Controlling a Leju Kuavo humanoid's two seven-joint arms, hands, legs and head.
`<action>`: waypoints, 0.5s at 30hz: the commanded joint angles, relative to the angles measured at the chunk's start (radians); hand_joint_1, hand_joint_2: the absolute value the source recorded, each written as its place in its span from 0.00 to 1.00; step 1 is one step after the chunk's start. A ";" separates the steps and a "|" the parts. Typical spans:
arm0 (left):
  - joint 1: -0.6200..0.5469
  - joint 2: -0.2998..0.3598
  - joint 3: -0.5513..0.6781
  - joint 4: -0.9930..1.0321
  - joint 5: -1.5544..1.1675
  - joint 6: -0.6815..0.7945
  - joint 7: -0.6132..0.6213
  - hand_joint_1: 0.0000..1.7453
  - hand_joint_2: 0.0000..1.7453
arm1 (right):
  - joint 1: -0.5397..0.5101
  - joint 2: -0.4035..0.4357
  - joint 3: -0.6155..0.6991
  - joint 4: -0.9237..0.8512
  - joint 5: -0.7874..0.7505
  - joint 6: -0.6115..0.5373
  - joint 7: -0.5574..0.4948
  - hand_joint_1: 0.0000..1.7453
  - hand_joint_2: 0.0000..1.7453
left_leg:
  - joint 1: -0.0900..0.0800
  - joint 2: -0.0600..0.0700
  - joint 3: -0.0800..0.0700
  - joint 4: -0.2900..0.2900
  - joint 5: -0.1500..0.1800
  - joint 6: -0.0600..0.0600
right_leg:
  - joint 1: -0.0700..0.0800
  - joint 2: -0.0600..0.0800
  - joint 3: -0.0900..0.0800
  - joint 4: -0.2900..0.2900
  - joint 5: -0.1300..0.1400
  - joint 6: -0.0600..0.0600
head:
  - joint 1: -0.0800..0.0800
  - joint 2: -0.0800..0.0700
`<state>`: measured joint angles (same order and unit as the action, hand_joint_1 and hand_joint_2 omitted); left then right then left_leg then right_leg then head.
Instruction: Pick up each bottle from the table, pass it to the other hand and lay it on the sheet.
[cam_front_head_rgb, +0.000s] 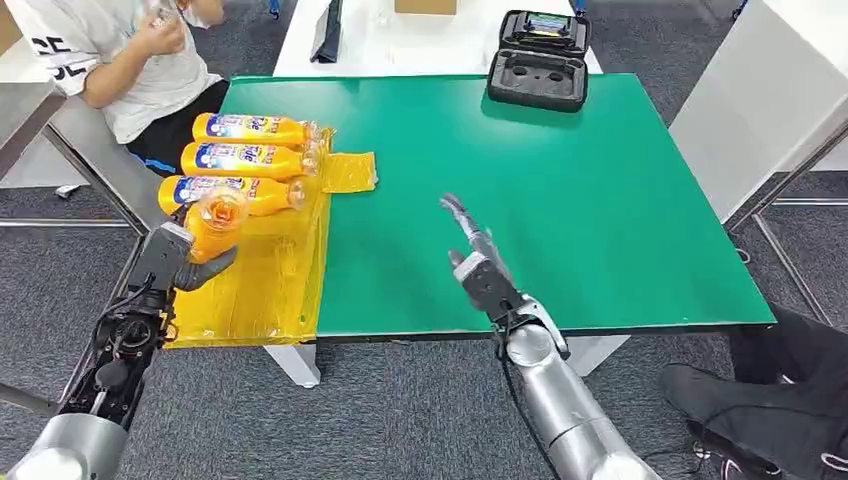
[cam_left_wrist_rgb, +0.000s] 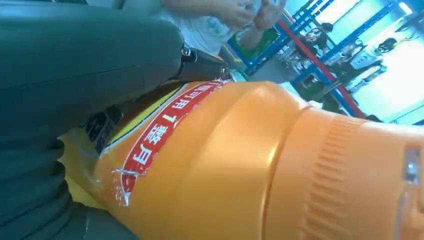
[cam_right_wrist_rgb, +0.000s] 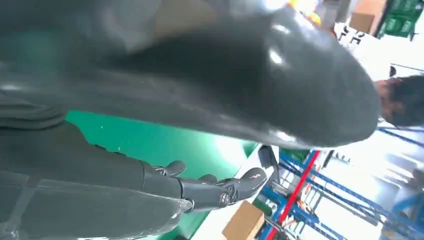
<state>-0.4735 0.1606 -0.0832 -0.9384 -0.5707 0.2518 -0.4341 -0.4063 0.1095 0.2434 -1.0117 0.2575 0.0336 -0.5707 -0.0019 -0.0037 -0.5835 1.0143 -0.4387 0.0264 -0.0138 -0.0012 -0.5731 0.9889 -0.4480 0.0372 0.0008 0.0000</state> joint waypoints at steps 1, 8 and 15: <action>-0.028 0.018 -0.021 0.028 -0.010 0.001 0.005 1.00 1.00 | -0.002 0.001 -0.049 -0.032 -0.006 0.004 -0.001 0.00 0.00 | 0.001 0.000 0.001 0.001 -0.001 -0.001 | 0.001 0.000 0.002 0.000 -0.001 -0.001 | 0.000 0.000; -0.027 0.031 -0.041 0.038 -0.093 0.025 0.045 1.00 1.00 | -0.004 0.004 -0.051 -0.030 -0.007 0.004 -0.008 0.00 0.00 | 0.001 0.000 0.000 0.000 0.000 -0.001 | 0.001 0.000 0.001 0.000 0.000 -0.001 | 0.000 0.000; 0.042 0.082 -0.146 -0.063 -0.581 -0.011 0.220 1.00 1.00 | -0.003 0.018 -0.084 -0.037 0.007 0.001 -0.006 0.00 0.00 | 0.000 0.001 0.000 0.000 0.000 -0.001 | 0.000 0.000 0.000 0.000 0.000 -0.001 | 0.000 0.000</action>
<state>-0.4614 0.1915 -0.1118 -0.9384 -0.8964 0.3182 -0.3089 -0.3856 0.1122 0.2151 -1.0632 0.2598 0.0359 -0.5810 -0.0019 -0.0034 -0.5837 1.0143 -0.4387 0.0264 -0.0138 -0.0009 -0.5731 0.9889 -0.4480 0.0372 0.0008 0.0000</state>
